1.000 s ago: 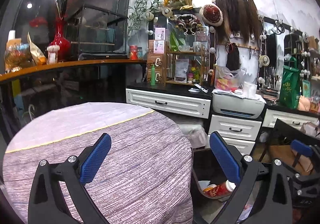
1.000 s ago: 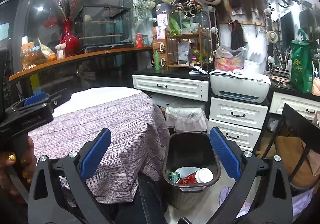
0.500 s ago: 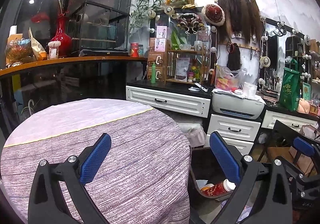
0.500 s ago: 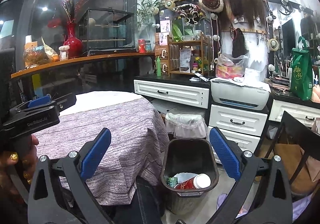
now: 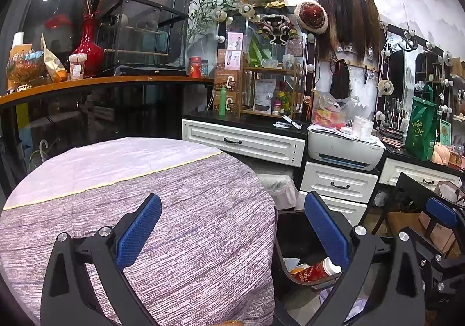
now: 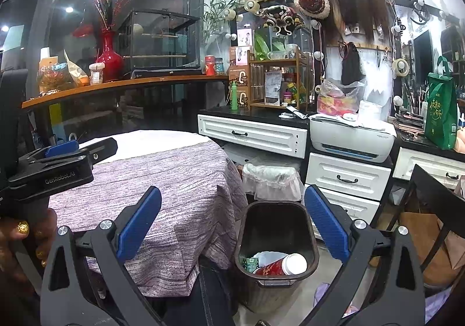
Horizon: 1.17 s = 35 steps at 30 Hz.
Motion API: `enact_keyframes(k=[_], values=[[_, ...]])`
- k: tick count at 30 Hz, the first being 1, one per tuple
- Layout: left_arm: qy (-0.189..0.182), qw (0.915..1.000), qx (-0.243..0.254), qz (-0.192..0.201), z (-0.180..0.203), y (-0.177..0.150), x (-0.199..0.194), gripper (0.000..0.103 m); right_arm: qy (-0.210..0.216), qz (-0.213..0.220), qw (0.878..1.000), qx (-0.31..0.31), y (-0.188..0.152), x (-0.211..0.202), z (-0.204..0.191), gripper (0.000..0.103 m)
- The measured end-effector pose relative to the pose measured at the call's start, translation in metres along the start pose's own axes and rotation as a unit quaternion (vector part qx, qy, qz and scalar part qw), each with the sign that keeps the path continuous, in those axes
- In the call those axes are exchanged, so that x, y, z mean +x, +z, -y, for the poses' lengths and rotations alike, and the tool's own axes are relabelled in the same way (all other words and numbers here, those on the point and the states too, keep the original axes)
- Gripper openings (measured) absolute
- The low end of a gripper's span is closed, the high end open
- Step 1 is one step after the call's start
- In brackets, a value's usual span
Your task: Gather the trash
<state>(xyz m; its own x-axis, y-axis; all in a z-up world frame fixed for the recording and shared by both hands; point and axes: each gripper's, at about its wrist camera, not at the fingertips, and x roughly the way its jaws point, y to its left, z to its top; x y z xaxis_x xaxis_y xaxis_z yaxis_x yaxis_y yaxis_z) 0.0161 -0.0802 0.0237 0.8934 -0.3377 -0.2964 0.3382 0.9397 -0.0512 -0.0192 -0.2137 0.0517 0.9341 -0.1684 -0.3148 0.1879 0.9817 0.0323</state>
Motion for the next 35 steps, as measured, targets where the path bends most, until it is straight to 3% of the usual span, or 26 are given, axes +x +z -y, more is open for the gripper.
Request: enact_keyframes(k=[35], values=[[-0.007,0.9994,0.021,-0.027,0.002,-0.007,0.011,0.098,0.003,-0.015,1.0,0.002,-0.005,0.011,0.003,0.097]])
